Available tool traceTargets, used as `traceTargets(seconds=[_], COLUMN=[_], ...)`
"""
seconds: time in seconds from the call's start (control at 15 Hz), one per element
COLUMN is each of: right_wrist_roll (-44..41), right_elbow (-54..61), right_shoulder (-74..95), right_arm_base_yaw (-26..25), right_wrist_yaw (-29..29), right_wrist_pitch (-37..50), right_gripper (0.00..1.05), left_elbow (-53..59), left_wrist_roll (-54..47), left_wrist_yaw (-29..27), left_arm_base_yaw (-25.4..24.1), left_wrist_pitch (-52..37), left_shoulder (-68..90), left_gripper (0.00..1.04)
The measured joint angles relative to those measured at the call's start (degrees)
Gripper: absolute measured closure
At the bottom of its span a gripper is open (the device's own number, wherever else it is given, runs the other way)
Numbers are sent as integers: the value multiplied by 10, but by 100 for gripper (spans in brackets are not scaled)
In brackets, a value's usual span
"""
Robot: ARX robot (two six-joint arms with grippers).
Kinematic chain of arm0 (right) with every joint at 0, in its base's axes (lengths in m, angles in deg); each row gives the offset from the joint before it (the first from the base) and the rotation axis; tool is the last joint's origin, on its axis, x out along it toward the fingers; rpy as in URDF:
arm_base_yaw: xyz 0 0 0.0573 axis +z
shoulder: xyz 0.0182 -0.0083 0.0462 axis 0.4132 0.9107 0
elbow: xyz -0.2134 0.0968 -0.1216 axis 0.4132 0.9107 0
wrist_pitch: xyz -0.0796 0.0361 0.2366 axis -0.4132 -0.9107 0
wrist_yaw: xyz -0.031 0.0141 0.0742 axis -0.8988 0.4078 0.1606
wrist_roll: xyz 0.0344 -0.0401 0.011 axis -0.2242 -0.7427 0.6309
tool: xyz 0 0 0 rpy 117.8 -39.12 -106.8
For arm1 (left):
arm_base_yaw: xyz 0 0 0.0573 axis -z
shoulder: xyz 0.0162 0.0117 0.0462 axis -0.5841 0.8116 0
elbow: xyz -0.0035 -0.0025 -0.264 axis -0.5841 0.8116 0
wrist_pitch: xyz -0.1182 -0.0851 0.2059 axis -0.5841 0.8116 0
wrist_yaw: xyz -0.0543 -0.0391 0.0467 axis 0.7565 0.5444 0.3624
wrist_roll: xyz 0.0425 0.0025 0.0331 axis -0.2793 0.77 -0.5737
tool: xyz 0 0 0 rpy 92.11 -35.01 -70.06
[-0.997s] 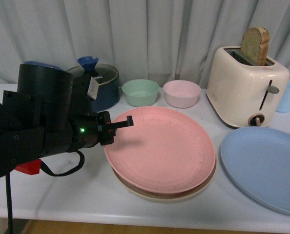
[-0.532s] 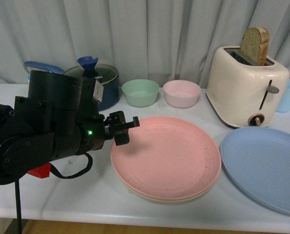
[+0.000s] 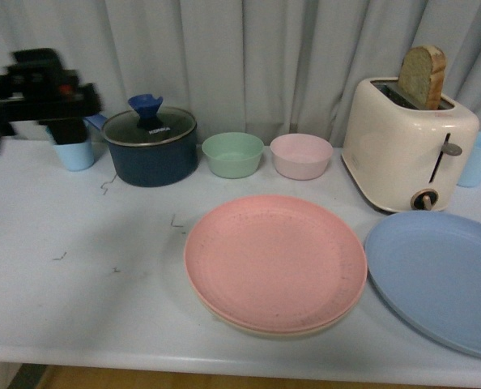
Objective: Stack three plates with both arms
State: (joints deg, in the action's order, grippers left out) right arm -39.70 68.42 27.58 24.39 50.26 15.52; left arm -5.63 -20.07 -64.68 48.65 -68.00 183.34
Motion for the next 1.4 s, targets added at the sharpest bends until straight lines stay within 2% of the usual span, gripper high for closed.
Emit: traceTargets(seconds=[0.13,0.33,0.73,0.86,0.93,1.4], right_wrist_roll=[0,0,0,0,0,0], right_elbow=[0,0,0,0,0,0], right_shoulder=[0,0,0,0,0,0], right_arm_base_yaw=[0,0,0,0,0,0], right_wrist_yaw=[0,0,0,0,0,0], right_wrist_pitch=[0,0,0,0,0,0], right_gripper=[6,6,6,6,6,6], left_elbow=[76,138,224,241,246,274], left_wrist_roll=[-24,-31,-32,-32,-32,-32], left_wrist_yaw=[17,46,82,119,120,126], left_arm_base_yaw=[-26,-47,-84,-121,-129,-128], left_wrist_pitch=[5,18,103,138,151,297], left_shoulder=[-56,-138,-303,-351,-369,-549], left_gripper=[70,102,103,103,103,103])
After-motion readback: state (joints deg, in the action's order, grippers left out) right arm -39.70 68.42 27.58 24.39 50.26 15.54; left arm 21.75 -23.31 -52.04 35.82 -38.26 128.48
